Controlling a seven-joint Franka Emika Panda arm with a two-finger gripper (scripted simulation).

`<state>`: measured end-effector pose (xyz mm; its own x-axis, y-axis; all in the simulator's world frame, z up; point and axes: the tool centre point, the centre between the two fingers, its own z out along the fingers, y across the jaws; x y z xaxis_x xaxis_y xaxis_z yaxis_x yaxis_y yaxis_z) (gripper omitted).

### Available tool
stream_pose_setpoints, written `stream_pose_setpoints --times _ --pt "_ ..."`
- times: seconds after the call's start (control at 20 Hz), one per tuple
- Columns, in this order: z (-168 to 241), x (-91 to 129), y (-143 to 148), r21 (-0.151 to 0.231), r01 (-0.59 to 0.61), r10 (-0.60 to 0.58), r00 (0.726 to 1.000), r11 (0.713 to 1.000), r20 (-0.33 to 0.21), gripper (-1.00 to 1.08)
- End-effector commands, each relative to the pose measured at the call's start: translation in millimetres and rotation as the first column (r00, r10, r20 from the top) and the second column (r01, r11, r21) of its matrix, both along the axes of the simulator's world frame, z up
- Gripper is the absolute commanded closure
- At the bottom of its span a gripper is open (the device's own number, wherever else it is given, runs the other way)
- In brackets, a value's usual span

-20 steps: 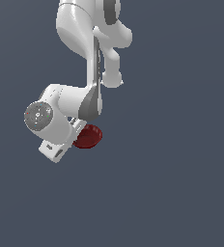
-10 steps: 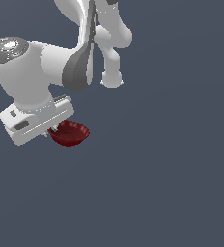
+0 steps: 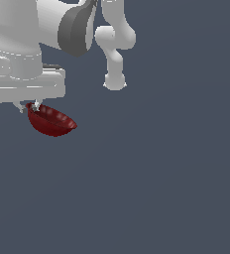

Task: Pick up the object and move it to a goal position.

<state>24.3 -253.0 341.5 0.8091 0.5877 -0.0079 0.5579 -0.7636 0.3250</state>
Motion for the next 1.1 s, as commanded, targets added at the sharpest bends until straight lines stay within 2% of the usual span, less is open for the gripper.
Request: stream_pose_setpoints --times 0.0,0.45,1.05 --pt "27.6 -8.1 -3.6 -0.03 0.04 -0.038 0.997 0.999 0.065 1.08" --pt "102.8 -44.4 -6.6 -0.108 0.171 -0.139 0.957 0.979 0.254 1.08" --pt "171.2 -94.6 3.4 -0.165 0.315 -0.216 0.871 0.935 0.441 1.08"
